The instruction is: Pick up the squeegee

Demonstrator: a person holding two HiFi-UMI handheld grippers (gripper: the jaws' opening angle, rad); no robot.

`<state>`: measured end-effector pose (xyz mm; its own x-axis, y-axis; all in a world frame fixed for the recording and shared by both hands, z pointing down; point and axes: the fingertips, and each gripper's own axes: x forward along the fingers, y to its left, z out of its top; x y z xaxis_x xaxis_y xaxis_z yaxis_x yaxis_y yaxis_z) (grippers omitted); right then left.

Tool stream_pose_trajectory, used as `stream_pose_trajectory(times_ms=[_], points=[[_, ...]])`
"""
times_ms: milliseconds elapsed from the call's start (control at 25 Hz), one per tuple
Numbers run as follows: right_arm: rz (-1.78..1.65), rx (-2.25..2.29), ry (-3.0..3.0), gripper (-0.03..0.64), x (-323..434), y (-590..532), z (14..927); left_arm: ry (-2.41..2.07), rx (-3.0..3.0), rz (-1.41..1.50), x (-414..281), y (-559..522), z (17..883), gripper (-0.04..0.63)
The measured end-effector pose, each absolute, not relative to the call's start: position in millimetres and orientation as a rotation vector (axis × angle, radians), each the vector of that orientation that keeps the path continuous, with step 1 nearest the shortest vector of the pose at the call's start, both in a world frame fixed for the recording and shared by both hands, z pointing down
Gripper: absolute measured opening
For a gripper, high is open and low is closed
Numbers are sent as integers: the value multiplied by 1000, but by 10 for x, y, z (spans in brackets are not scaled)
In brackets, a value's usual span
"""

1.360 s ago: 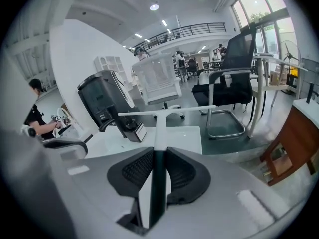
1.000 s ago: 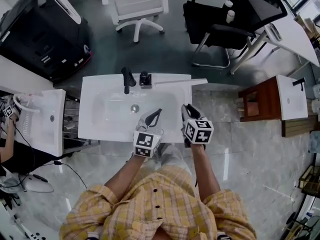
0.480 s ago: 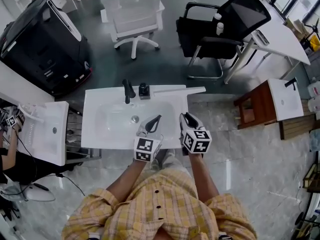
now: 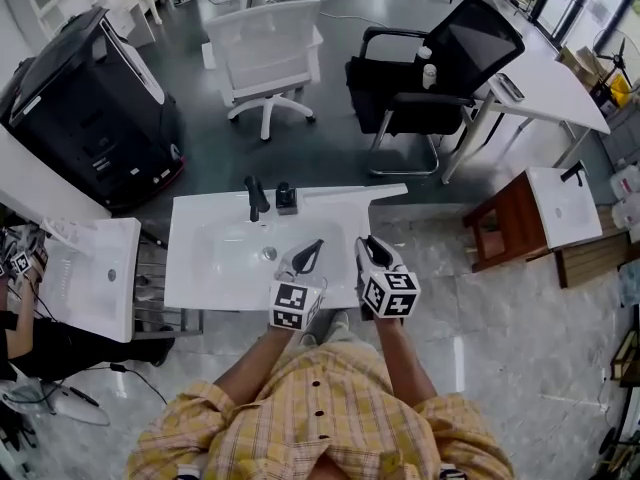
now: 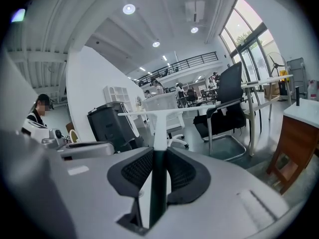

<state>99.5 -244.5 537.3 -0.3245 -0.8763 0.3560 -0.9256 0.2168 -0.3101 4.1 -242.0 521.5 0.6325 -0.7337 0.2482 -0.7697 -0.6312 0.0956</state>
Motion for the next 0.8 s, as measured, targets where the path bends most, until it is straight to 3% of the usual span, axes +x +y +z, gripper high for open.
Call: stream_pose_trajectory(times_ms=[800], points=[[642, 1753, -2468, 86, 1027, -2561, 5043, -1280, 2683, 250, 66, -2481, 5093, -3]])
